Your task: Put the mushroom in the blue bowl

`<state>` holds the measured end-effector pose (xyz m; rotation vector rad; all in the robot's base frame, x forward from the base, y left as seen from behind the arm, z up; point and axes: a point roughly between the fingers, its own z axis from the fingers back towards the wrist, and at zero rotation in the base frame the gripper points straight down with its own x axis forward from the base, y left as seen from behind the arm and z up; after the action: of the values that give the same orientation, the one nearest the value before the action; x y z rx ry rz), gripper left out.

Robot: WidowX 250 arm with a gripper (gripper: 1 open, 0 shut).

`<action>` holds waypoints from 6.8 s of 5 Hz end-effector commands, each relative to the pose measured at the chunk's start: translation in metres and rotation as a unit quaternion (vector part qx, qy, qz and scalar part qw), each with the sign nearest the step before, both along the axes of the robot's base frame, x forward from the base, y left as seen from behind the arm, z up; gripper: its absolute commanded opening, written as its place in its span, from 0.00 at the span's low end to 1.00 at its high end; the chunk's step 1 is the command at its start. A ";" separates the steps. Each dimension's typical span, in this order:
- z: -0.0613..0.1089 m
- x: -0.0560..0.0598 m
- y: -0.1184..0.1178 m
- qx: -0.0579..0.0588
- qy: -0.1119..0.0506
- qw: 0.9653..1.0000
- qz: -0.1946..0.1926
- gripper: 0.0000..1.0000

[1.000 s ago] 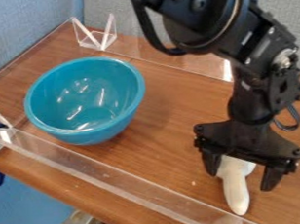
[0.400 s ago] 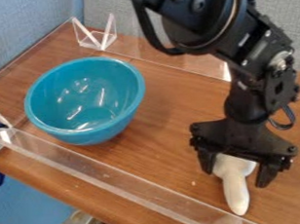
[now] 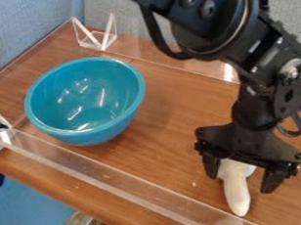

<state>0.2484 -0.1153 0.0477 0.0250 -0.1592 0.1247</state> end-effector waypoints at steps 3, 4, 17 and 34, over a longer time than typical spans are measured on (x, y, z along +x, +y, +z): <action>0.019 0.003 0.004 -0.005 -0.020 1.000 0.015 0.00; 0.052 0.005 0.009 0.003 -0.049 0.998 0.029 0.00; 0.062 0.005 0.195 0.081 -0.048 0.954 0.284 0.00; 0.007 0.028 0.203 0.081 -0.009 0.940 0.331 0.00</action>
<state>0.2759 0.0823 0.0538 0.2437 -0.1675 0.7680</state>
